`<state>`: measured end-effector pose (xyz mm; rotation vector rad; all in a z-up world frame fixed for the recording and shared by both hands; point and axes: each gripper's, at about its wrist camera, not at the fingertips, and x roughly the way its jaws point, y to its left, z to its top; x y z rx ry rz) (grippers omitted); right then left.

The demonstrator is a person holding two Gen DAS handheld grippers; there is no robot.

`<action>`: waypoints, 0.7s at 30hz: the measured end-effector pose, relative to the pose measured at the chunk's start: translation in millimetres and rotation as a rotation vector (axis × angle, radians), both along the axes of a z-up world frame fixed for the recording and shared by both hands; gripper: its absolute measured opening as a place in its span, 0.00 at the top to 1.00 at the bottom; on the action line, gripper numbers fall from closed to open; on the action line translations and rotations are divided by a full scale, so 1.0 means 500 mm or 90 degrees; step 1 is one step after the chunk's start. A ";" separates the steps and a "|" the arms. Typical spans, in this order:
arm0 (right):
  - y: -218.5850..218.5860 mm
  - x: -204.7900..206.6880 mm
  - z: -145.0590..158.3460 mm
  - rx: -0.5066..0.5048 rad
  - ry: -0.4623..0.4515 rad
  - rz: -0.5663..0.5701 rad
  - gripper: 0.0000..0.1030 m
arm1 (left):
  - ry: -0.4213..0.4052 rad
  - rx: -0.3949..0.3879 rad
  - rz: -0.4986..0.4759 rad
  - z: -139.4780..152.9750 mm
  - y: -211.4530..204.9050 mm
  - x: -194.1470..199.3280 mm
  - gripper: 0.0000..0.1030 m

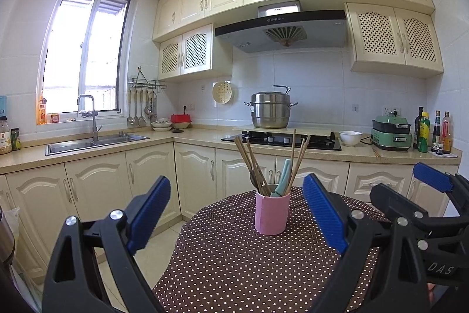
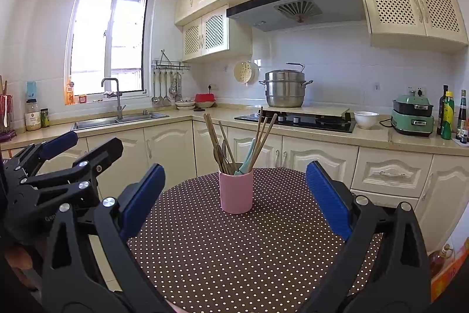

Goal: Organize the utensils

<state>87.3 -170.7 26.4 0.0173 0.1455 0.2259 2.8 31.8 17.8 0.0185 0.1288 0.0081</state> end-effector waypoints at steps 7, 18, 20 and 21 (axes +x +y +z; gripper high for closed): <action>-0.003 0.000 -0.003 0.002 0.000 0.000 0.08 | -0.001 0.001 0.001 0.000 -0.003 0.000 0.12; -0.007 -0.002 -0.004 0.006 0.004 0.001 0.08 | -0.001 0.002 0.000 -0.001 -0.005 0.000 0.12; -0.006 -0.002 -0.003 0.006 0.003 0.000 0.08 | -0.001 0.002 -0.001 -0.001 -0.005 0.000 0.12; -0.007 -0.003 -0.003 0.006 0.003 0.000 0.08 | 0.000 0.002 0.000 -0.001 -0.005 0.000 0.12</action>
